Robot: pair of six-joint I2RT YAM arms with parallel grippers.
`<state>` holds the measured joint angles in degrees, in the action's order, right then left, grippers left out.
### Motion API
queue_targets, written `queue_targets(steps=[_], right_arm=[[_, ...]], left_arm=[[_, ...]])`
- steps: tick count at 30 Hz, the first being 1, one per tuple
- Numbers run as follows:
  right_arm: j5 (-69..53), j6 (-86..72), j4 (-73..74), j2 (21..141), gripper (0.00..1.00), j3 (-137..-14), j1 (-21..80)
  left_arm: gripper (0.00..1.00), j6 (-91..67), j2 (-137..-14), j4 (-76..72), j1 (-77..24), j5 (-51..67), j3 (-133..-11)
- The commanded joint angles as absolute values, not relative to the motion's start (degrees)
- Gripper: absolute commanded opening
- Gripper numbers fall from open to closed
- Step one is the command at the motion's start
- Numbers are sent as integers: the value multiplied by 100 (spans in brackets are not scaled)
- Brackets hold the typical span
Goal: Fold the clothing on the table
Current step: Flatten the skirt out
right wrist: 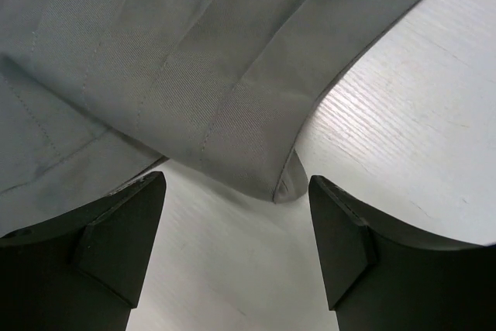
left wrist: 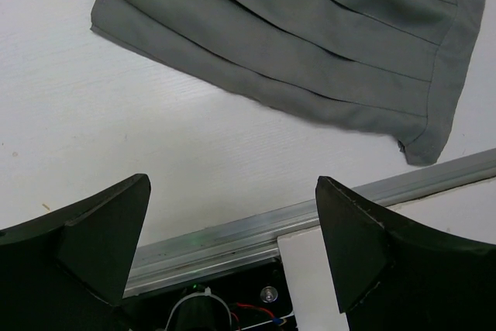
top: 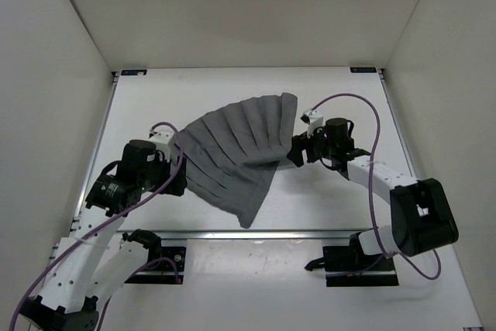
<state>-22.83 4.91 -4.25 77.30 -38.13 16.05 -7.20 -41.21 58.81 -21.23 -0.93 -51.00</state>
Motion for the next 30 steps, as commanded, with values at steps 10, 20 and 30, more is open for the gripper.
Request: queue_targets(steps=[10,20,30], right_arm=[[-2522,502,-1221,8596,49,-3832,1670],[-2407,273,-1239,8086,0,-3850,1907],[-2417,159,-1344,7753,0,-3797,2004]], left_arm=[[70,-3074,-4175,3149,-2451,2029,-3581],[86,-3990,-4657,1741,-2734,1653,-1987],[83,-4535,-5693,976,-2768,1178,-1564]])
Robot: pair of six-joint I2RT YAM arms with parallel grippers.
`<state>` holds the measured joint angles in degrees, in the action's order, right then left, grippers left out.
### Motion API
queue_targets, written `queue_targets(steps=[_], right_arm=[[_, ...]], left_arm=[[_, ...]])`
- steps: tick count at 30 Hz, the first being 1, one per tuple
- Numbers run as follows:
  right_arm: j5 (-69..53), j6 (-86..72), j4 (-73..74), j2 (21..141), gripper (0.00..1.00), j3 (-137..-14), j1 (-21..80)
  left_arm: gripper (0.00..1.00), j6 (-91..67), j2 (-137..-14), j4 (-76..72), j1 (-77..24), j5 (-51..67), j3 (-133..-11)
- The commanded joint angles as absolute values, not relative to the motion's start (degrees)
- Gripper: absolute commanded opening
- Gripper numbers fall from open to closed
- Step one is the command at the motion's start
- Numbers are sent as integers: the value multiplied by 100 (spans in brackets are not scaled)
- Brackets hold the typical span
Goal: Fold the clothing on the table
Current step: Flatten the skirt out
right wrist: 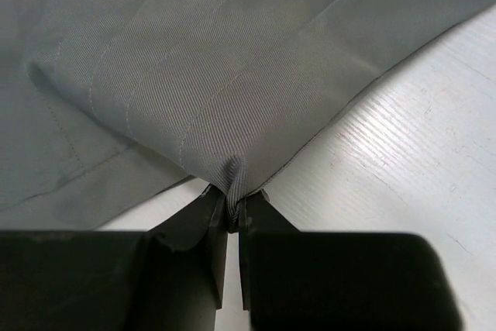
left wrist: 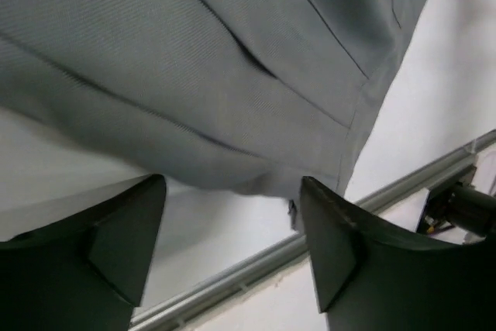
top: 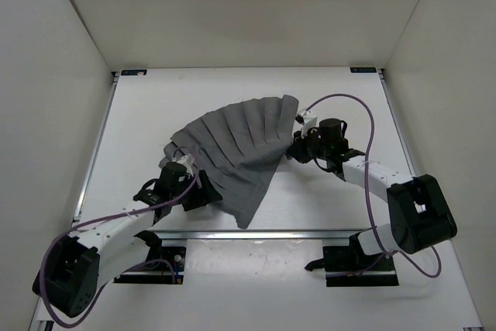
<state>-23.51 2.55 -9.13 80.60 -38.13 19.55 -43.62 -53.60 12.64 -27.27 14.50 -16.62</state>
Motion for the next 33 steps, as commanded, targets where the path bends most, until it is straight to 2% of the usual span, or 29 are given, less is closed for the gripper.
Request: queue_targets(steps=[1,2,3,4,5,6,8,14,16,17,18,20,21,22,24,25,28,33], right_arm=[[-2426,132,-1353,7691,0,-3762,2030],[-2408,27,-1336,7682,0,-3753,2048],[-2365,-182,-1292,7647,0,-3770,2100],[-2329,-245,-1214,7586,0,-3762,2153],[-2233,-455,-978,7594,0,-3814,2232],[-1980,-718,-671,7594,0,-3910,2346],[-1714,-930,-109,7576,0,-4033,2451],[-2312,-1493,1221,7392,0,-4175,2355],[-2303,-1590,1388,7270,0,-4201,2382],[-2311,-1652,1545,7269,0,-4219,2330],[-2329,-1739,1695,7251,0,-4254,2190],[-2591,-1802,1846,7251,1,-4237,1908],[-2715,-1854,1950,7225,8,-4228,1725],[-2829,-1811,1951,7199,25,-4158,1653],[-2734,-1819,1986,7041,32,-4088,1617],[-2568,-1828,1925,6962,39,-3983,1669],[-2470,-1977,1750,6707,47,-3771,1766],[-2566,-2144,1644,6575,49,-3455,1723]], left_arm=[[78,-4544,-5774,854,-2760,1143,-1599],[74,-4483,-5948,835,-2760,1038,-1661],[50,-4352,-6150,774,-2708,941,-1783],[19,-4290,-6248,800,-2620,871,-1871],[3,-4185,-6467,887,-2576,696,-2107],[0,-4010,-6712,957,-2488,538,-2405],[0,-3702,-7178,1063,-2286,291,-2958],[0,-2945,-8735,1528,-1820,-106,-4665],[14,-2821,-8771,1564,-1749,-36,-4781],[39,-2786,-8702,1678,-1732,-35,-4833],[49,-2760,-8510,1687,-1688,-26,-4790],[61,-2751,-8079,1758,-1618,123,-4606],[63,-2725,-7781,1854,-1608,288,-4440],[63,-2716,-7491,1820,-1530,421,-4221],[66,-2699,-7139,2038,-1503,448,-3948],[68,-2637,-6937,2152,-1538,318,-3764],[72,-2777,-6558,2180,-1626,219,-3377],[74,-2988,-6582,1961,-1740,422,-2953]])
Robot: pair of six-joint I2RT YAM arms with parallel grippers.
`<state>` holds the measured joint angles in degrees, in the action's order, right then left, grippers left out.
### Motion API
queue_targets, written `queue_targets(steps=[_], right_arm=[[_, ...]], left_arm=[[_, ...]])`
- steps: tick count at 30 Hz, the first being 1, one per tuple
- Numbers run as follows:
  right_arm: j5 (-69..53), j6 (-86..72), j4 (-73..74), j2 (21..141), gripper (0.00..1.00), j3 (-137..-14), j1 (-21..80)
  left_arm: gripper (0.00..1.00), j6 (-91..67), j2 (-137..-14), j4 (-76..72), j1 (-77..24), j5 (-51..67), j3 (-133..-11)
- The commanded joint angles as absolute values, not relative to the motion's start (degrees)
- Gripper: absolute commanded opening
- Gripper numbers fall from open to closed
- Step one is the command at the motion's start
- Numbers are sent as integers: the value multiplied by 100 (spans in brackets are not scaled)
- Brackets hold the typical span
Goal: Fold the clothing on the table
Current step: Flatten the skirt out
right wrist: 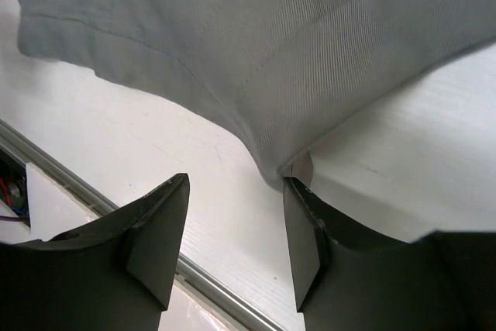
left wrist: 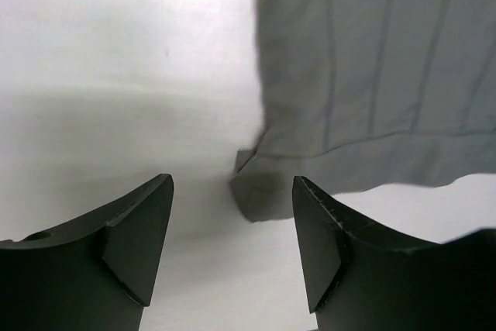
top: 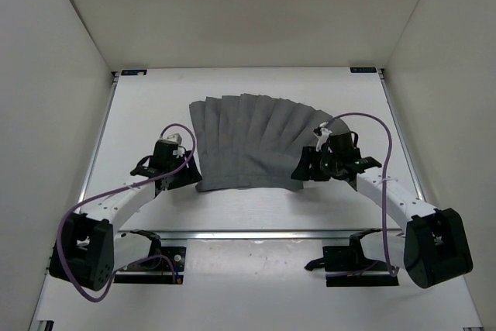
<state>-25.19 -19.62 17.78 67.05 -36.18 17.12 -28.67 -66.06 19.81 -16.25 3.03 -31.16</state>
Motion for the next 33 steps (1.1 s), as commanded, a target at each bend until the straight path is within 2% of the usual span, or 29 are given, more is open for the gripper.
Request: queue_targets(steps=[1,8,12,14,15,17,19,21,25,33], right_arm=[[-2610,-2171,1609,6531,50,-3384,1670],[-2602,-2188,1599,6232,49,-3102,1512],[-2584,-2136,1634,6161,49,-3024,1381],[-2514,-2136,1643,6135,50,-3006,1310],[-2505,-2153,1644,6109,50,-2954,1283],[-2461,-2153,1592,6082,51,-2901,1222],[-2339,-2136,1556,6117,50,-2848,1231],[-2346,-2127,1460,6187,43,-2769,1248],[-2461,-2197,1108,6547,42,-2628,1336],[-2777,-2232,274,7049,47,-2488,1783]], left_arm=[[74,-3058,-6661,1864,-1792,422,-2875],[74,-3620,-6952,1082,-1907,825,-2470],[66,-3797,-7198,809,-2056,1019,-2487],[52,-3745,-7339,800,-2118,1089,-2470],[37,-3770,-7400,765,-2109,1090,-2478],[0,-3744,-7392,764,-2092,1195,-2452],[0,-3701,-7234,869,-1978,1126,-2435],[0,-3613,-6919,1063,-1855,1037,-2478],[0,-3445,-6566,1397,-1653,958,-2522],[0,-3454,-6574,1310,-1731,1055,-2356]])
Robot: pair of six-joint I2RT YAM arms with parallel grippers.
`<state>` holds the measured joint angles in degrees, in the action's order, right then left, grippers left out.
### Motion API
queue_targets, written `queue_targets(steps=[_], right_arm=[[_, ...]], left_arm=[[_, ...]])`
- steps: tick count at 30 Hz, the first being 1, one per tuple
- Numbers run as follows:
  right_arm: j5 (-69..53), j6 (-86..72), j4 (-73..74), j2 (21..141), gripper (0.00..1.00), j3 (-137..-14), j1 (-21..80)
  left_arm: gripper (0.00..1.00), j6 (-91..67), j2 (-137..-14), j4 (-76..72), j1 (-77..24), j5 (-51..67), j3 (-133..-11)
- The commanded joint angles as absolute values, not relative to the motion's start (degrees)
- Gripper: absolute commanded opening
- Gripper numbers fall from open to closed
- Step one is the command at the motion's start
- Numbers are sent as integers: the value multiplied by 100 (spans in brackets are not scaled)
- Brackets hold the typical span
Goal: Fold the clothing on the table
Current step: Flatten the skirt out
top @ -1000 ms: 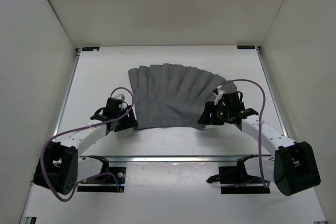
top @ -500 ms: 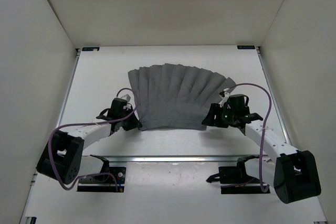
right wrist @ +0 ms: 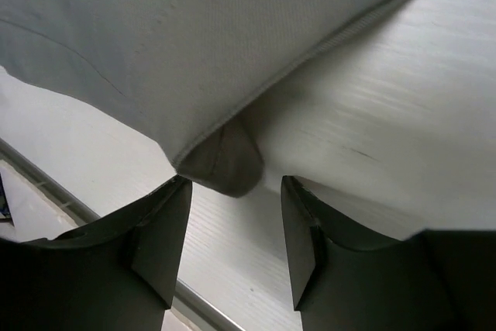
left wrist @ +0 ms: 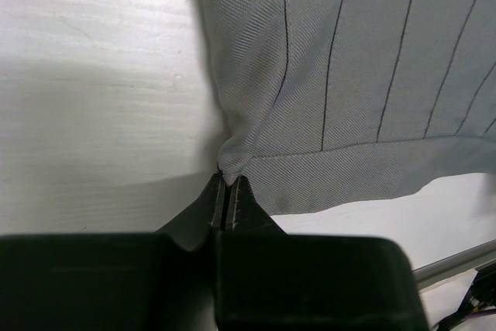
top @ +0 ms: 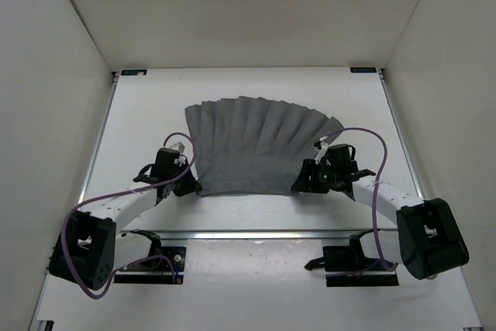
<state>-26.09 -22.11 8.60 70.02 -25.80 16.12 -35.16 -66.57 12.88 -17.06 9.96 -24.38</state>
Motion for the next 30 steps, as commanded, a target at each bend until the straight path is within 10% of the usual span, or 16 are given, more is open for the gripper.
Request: queue_targets(steps=[1,8,10,30], right_arm=[[-2786,-2232,142,7066,47,-2470,1775],[-2461,-2250,-360,7057,40,-2321,2083],[-2566,-2206,-264,7232,0,-2390,2039],[-4824,-1732,3216,5414,0,-6862,1029]], left_arm=[[0,-3402,-6583,1310,-1731,1072,-2355],[0,-3445,-6522,1266,-1714,1125,-2303],[0,-3437,-6495,1266,-1705,1195,-2329],[0,-2804,-5001,4165,-1090,1055,-6817]])
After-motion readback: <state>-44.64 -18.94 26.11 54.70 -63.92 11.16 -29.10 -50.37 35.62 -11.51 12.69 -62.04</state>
